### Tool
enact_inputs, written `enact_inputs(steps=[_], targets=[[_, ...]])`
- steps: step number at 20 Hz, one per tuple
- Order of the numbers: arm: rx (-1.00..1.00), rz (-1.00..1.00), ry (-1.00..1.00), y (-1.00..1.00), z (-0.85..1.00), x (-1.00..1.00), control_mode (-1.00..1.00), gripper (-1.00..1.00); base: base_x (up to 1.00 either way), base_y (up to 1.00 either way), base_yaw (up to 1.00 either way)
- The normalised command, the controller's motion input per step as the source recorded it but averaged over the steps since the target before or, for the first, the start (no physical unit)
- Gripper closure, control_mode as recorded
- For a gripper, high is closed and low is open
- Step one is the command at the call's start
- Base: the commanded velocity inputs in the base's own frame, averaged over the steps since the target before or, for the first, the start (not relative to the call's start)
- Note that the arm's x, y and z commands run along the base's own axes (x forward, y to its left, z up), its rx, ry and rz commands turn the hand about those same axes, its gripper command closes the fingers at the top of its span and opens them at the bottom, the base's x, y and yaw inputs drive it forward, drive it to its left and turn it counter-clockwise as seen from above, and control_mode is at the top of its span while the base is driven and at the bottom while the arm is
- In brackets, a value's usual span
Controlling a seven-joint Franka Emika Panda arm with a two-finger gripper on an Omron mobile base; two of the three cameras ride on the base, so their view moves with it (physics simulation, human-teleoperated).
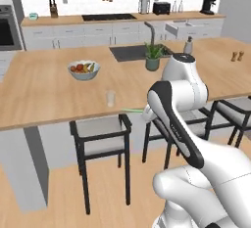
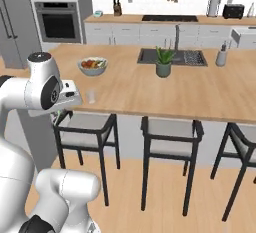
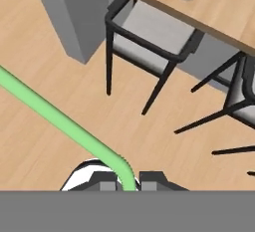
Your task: Take a straw from the drawer in front and place it inside the glass cup on the dining counter.
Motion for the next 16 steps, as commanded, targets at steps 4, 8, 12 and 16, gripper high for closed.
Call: enact_inputs(steps=[4,8,12,16], targets=[[0.00,0.00,0.00,0.00,0.00,0.00,1.00,1.00,0.43,0.86,-0.39],[0.00,0.00,0.00,0.00,0.00,0.00,1.00,1.00,0.79,0.55,-0.27],[0.00,0.00,0.00,0.00,0.00,0.00,1.00,1.00,0.96,0.39,-0.16],[0.00,0.00,0.00,0.00,0.00,0.00,1.00,1.00,0.86,0.41,-0.06]])
